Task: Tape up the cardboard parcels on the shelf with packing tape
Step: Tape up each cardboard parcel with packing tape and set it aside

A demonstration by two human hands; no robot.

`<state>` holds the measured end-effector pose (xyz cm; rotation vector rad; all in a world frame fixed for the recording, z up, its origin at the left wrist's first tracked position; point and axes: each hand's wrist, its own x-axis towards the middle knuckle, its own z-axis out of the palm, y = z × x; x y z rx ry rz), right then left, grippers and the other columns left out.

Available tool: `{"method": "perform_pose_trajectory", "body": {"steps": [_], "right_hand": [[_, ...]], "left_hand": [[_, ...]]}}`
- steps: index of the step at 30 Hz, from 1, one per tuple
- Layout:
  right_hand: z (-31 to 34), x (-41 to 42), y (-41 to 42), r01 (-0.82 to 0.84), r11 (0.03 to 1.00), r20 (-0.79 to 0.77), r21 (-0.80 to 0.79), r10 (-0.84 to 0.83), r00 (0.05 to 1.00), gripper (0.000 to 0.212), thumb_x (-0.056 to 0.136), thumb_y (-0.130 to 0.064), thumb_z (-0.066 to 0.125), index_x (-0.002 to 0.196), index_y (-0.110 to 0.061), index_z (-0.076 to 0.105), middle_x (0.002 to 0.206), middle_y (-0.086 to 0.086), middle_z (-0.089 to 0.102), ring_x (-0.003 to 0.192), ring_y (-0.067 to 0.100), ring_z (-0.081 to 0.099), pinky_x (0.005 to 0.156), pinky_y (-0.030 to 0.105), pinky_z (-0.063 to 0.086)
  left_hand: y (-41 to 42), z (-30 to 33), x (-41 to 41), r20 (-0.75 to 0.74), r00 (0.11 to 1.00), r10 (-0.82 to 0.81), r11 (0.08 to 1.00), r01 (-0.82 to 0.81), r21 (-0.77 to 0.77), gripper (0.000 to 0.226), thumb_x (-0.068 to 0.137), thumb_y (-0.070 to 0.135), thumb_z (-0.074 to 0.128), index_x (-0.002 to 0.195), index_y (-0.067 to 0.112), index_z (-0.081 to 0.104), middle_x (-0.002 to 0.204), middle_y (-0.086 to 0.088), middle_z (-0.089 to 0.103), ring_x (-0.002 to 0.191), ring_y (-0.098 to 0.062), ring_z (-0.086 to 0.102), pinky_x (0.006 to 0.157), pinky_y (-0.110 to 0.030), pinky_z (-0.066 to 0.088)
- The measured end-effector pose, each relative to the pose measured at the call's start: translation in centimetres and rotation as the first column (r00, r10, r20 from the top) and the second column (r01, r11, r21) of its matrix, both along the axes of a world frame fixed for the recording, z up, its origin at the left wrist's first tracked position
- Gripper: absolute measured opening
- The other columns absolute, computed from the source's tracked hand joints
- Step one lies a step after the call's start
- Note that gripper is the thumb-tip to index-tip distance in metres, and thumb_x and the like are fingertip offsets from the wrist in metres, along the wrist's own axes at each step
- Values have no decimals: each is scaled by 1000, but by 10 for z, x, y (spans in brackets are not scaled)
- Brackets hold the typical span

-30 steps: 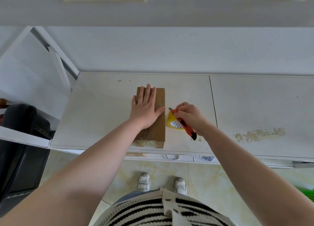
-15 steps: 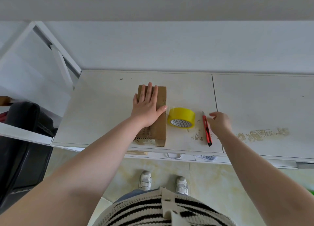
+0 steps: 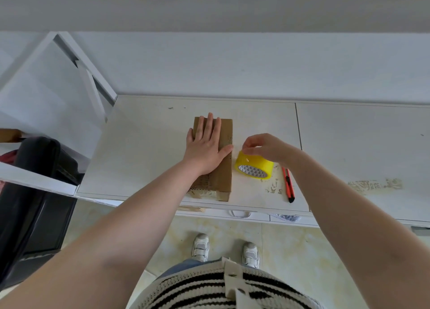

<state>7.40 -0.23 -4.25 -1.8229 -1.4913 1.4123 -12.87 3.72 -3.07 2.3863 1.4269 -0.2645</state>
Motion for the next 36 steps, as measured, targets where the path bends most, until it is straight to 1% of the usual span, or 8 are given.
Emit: {"method": "perform_pose_trajectory", "body": {"steps": [6,12,17,21,24,28,31,36], "right_hand": [[0,15,-31,195,981,-34,-5,-195,980,10,90,-16,68,91,-6,70,84,-2,64,76,12,56,67,20,42],[7,6,-48,462,886,-199,36,-446,872,10,90,-19,69,80,-18,68,80,-6,63,75,12,55,70,26,41],[20,-6,-53,591,806,-367,-23,-557,745,13,92,-17,65,81,-19,71,88,2,66,85,22,56,80,38,44],[30,-13,-55,592,806,-437,15,-527,729,17,93,-6,59,83,-15,69,83,3,67,78,21,58,78,36,44],[34,-18,-57,604,796,-415,47,-534,736,23,92,-5,58,79,-20,70,85,5,68,80,23,59,78,38,45],[32,-26,-62,615,778,-269,128,-569,777,22,94,-9,58,94,-29,68,92,3,69,74,16,58,67,28,44],[30,-27,-65,651,737,-268,181,-600,754,43,93,-13,64,125,-39,52,114,-5,59,90,11,61,70,27,46],[38,-25,-69,506,709,-162,491,-496,853,42,90,-1,63,101,-40,56,117,-8,54,107,12,58,69,10,47]], "left_hand": [[0,-2,0,6,1000,8,1000,-8,25,92,93,73,21,154,20,-21,159,-2,-33,146,-22,-30,121,-51,-8],[-7,-8,3,1,1000,1,984,-1,179,91,86,76,15,155,26,-18,161,-13,-27,147,-30,-27,111,-58,-20],[-26,3,18,310,942,-130,868,-43,494,59,88,54,54,136,19,51,144,-14,43,127,-35,43,105,-49,37],[-42,18,46,636,762,126,983,-184,26,31,87,37,71,109,17,63,119,-3,52,113,-18,49,87,-21,37],[-46,26,57,675,618,404,912,-328,-246,13,87,26,74,89,17,66,104,2,58,91,-10,56,66,-12,37],[-46,34,61,614,478,629,778,-388,-495,13,88,24,74,91,14,68,93,6,64,84,-10,61,68,-19,44],[-45,42,61,569,409,714,699,-374,-610,14,87,24,75,91,14,66,96,1,68,96,-20,67,88,-34,53],[-43,51,60,579,485,655,753,-354,-554,20,88,25,74,101,10,69,92,5,64,87,-12,61,70,-20,44]]}}
